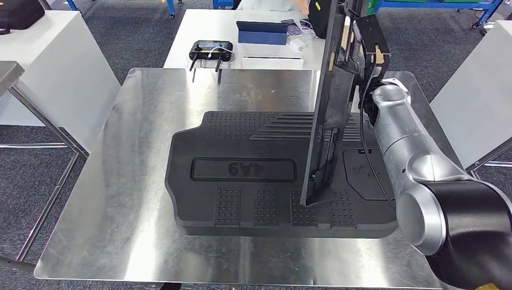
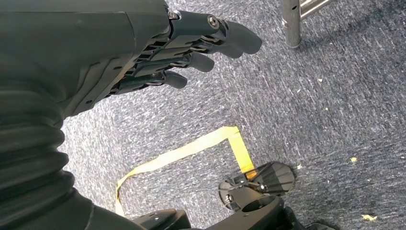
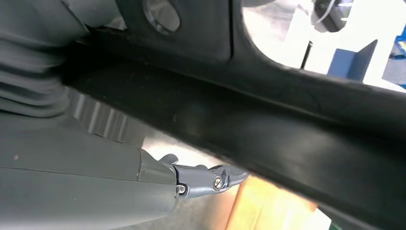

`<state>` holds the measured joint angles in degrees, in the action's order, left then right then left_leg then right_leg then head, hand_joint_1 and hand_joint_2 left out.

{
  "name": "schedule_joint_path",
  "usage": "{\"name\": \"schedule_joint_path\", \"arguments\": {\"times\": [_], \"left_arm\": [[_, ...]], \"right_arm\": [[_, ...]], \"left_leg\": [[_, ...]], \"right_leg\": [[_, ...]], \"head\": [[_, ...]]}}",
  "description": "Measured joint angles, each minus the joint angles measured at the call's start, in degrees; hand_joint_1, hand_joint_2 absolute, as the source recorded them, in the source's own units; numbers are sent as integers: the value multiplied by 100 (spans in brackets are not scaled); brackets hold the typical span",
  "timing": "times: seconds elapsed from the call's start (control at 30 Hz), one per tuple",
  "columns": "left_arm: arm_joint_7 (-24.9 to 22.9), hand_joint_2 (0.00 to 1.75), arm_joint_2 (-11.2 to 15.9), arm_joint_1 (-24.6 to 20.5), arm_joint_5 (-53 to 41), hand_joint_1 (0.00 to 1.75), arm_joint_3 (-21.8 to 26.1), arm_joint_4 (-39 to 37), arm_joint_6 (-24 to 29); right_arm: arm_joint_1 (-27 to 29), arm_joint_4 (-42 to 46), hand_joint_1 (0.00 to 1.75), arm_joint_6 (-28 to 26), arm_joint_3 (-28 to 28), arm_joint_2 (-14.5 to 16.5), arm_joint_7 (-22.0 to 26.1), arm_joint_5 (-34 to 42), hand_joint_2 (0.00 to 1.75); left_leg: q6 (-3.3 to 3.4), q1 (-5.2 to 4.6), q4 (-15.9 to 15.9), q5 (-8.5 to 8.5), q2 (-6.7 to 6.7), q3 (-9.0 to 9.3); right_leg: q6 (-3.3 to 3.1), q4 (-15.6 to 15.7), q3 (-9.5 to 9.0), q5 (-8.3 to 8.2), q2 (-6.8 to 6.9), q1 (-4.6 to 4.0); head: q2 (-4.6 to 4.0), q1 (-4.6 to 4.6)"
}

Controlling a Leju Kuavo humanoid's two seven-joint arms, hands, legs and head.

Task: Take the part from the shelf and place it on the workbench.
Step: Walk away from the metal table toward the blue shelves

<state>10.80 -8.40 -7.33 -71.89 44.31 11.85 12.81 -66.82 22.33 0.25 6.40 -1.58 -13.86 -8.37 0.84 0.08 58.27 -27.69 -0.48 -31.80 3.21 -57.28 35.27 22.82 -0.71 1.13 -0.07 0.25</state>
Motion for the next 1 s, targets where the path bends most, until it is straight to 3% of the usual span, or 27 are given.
{"name": "schedule_joint_path", "arguments": {"times": [0.07, 0.2, 0.27, 0.4, 0.5, 0.63, 0.83, 0.97, 1.0], "left_arm": [[0, 175, -7, -2, 0, 0, -8, 0, 4], [15, 175, -25, -6, 5, 0, -17, 0, 4], [53, 175, -29, -4, 19, 0, -17, 0, -1], [169, 175, -28, 3, 40, 0, -17, 0, -32], [210, 175, -25, 14, 45, 0, -17, 0, -48], [225, 175, -26, 18, 48, 0, -19, 0, -48], [225, 175, -27, 18, 48, 0, -24, 0, -46], [232, 175, -27, 18, 48, 0, -39, 0, -45], [236, 175, -27, 18, 48, 0, -41, 0, -45]], "right_arm": [[1, -34, 0, 18, 7, -3, -33, -75, 0], [-8, -97, 0, 266, 186, -8, -73, -500, 175], [-57, -125, 0, 684, 437, -19, -118, -972, 175], [-88, -237, 0, 2172, 1432, -112, -83, -2232, 0], [-61, -298, 0, 2575, 2168, -213, 73, -2651, 0], [-58, -354, 0, 2630, 2689, -319, 158, -2737, 175], [-55, -401, 0, 2509, 3017, -375, 164, -2840, 175], [-55, -407, 0, 2452, 3134, -373, 165, -2887, 0], [-55, -408, 0, 2443, 3152, -373, 170, -2895, 0]], "left_leg": [[0, 0, 0, 0, 0, 0], [0, -1, 0, 0, -1, 0], [0, -1, 0, 0, -3, 1], [0, 0, 0, 0, -6, -2], [1, -1, 0, 1, -8, -4], [1, -1, 0, 1, -4, -4], [1, -1, 0, 0, -4, -3], [1, 0, 0, 1, -4, -3], [1, 0, 0, 1, -4, -3]], "right_leg": [[0, 0, 0, 0, 0, 1], [0, 0, -1, 0, 0, 2], [0, 0, -2, 0, 2, 1], [0, 0, -1, 0, 4, 1], [0, 0, 0, 0, 5, 2], [0, 1, 0, 0, 4, 3], [0, 1, 1, 0, 4, 2], [0, 1, 1, 0, 4, 1], [0, 0, 0, 0, 4, 1]], "head": [[0, 1], [-1, -1], [-1, 0], [-1, -1], [-1, 1], [-1, 1], [0, -1], [-1, -1], [-1, -1]]}}
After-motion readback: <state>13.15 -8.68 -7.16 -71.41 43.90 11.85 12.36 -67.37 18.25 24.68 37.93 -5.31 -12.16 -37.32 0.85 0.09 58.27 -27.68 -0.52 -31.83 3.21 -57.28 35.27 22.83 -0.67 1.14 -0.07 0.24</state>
